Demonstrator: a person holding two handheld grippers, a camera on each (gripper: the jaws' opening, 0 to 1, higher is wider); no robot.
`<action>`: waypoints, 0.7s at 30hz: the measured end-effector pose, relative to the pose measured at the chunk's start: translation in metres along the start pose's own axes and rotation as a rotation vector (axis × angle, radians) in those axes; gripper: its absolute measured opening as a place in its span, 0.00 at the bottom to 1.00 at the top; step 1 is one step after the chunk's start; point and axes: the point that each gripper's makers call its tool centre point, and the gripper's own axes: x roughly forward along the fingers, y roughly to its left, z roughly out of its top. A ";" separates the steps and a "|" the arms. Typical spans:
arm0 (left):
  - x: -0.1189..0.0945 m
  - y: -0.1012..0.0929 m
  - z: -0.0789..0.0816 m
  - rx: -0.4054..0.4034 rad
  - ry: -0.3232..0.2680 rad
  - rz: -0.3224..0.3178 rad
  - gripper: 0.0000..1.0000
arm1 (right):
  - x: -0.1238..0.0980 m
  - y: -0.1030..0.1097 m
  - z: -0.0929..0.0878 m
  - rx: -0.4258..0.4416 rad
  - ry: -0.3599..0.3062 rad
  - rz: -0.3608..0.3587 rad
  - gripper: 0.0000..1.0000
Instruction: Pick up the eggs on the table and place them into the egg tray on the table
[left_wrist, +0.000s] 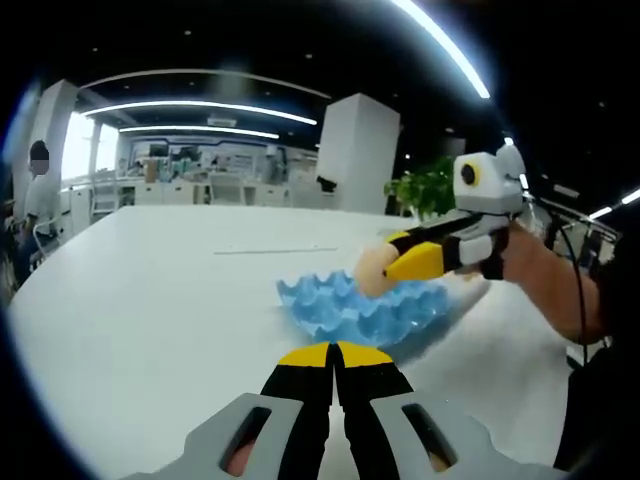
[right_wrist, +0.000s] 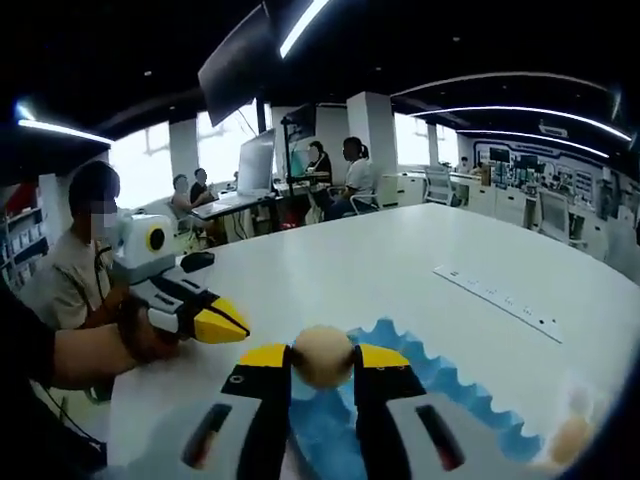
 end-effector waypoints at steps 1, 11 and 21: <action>0.000 0.001 0.000 -0.001 -0.001 0.001 0.00 | 0.001 0.001 0.000 0.000 0.001 0.002 0.25; -0.001 0.007 0.004 -0.014 -0.010 -0.001 0.00 | 0.014 0.012 -0.002 -0.007 0.017 0.031 0.25; -0.001 0.008 0.004 -0.017 -0.009 0.002 0.00 | 0.034 0.024 -0.022 -0.065 0.100 0.065 0.25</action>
